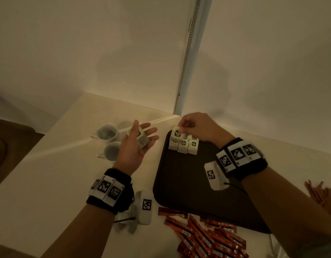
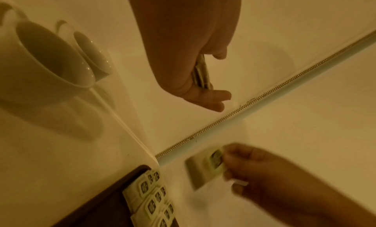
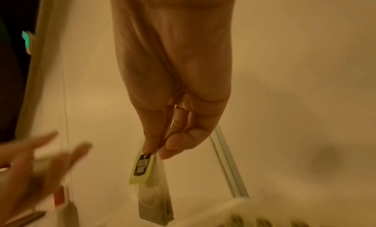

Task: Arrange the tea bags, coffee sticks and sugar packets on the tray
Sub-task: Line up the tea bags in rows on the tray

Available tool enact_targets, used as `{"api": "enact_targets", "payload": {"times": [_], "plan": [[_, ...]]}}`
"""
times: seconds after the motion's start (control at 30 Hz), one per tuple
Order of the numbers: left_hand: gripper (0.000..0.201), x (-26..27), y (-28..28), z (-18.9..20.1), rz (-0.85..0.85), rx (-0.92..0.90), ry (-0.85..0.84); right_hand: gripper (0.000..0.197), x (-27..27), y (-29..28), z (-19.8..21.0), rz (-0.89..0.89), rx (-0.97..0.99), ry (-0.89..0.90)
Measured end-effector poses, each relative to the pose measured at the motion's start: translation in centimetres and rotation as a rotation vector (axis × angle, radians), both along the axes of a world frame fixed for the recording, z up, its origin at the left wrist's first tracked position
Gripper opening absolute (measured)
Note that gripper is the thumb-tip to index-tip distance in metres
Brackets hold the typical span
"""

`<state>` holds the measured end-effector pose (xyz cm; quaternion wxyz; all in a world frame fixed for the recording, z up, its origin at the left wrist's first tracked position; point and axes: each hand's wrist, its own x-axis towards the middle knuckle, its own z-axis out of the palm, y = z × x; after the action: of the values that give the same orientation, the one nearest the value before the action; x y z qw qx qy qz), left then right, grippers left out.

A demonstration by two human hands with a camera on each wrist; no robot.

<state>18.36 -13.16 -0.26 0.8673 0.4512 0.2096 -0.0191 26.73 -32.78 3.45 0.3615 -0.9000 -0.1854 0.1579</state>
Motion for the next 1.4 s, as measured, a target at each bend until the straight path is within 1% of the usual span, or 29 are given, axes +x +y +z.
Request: {"api": "enact_targets", "payload": {"times": [0.1, 0.17, 0.23, 0.3, 0.37, 0.47, 0.53, 0.87, 0.93, 0.97, 1.0, 1.07, 1.13, 1.17, 1.2, 1.27, 1.33, 1.4], "plan": [[0.054, 0.4, 0.7, 0.7, -0.027, 0.011, -0.009, 0.008, 0.1, 0.0, -4.4, -0.029, -0.058, 0.121], [0.061, 0.5, 1.0, 1.0, -0.055, 0.012, -0.011, 0.015, 0.2, 0.3, -6.9, -0.010, -0.137, 0.188], [0.066, 0.5, 1.2, 1.1, -0.075, 0.008, -0.007, 0.018, 0.2, 0.7, -8.8, 0.012, -0.169, 0.234], [0.071, 0.5, 1.5, 0.8, -0.087, 0.002, -0.006, 0.019, 0.4, 1.0, -10.3, 0.040, -0.206, 0.206], [0.073, 0.6, 1.6, 0.5, -0.090, 0.004, -0.010, 0.020, 0.9, 1.3, -11.5, 0.021, -0.236, 0.137], [0.074, 0.7, 1.7, 0.0, -0.093, 0.025, -0.004, 0.016, 1.9, 1.5, -12.8, -0.087, -0.217, 0.061], [0.075, 0.8, 1.8, -0.4, -0.100, 0.036, 0.000, 0.013, 2.6, 1.6, -13.4, -0.134, -0.195, 0.056], [0.084, 1.1, 1.8, -1.1, -0.127, 0.062, 0.020, 0.010, 4.1, 1.8, -14.8, -0.192, -0.198, 0.063], [0.085, 1.1, 1.7, -1.2, -0.145, 0.071, 0.031, 0.012, 4.1, 2.1, -14.3, -0.209, -0.195, 0.028], [0.086, 1.2, 1.7, -1.3, -0.155, 0.075, 0.034, 0.013, 4.0, 2.4, -13.8, -0.222, -0.163, -0.012], [0.086, 1.2, 1.7, -1.3, -0.164, 0.077, 0.036, 0.012, 3.8, 2.8, -12.9, -0.232, -0.090, -0.060], [0.087, 1.3, 1.5, -1.4, -0.177, 0.077, 0.039, 0.012, 3.0, 4.0, -10.1, -0.207, 0.148, -0.147], [0.088, 1.4, 1.1, -1.2, -0.188, 0.077, 0.038, 0.010, 1.6, 5.3, -6.4, -0.080, 0.340, -0.211], [0.087, 1.5, 0.8, -1.1, -0.190, 0.075, 0.038, 0.013, 1.0, 5.8, -4.6, 0.017, 0.373, -0.228], [0.085, 1.6, 0.5, -0.9, -0.190, 0.071, 0.036, 0.020, 0.6, 6.2, -3.3, 0.112, 0.364, -0.240], [0.081, 1.8, 0.0, -0.4, -0.194, 0.056, 0.030, 0.032, 0.3, 6.7, -1.7, 0.252, 0.258, -0.274], [0.080, 2.2, -0.3, 0.1, -0.208, 0.025, 0.010, 0.037, 0.5, 6.7, -1.0, 0.292, 0.151, -0.304], [0.080, 2.3, -0.5, 0.5, -0.226, -0.006, -0.012, 0.035, 0.7, 6.3, -0.6, 0.262, 0.138, -0.303]]}}
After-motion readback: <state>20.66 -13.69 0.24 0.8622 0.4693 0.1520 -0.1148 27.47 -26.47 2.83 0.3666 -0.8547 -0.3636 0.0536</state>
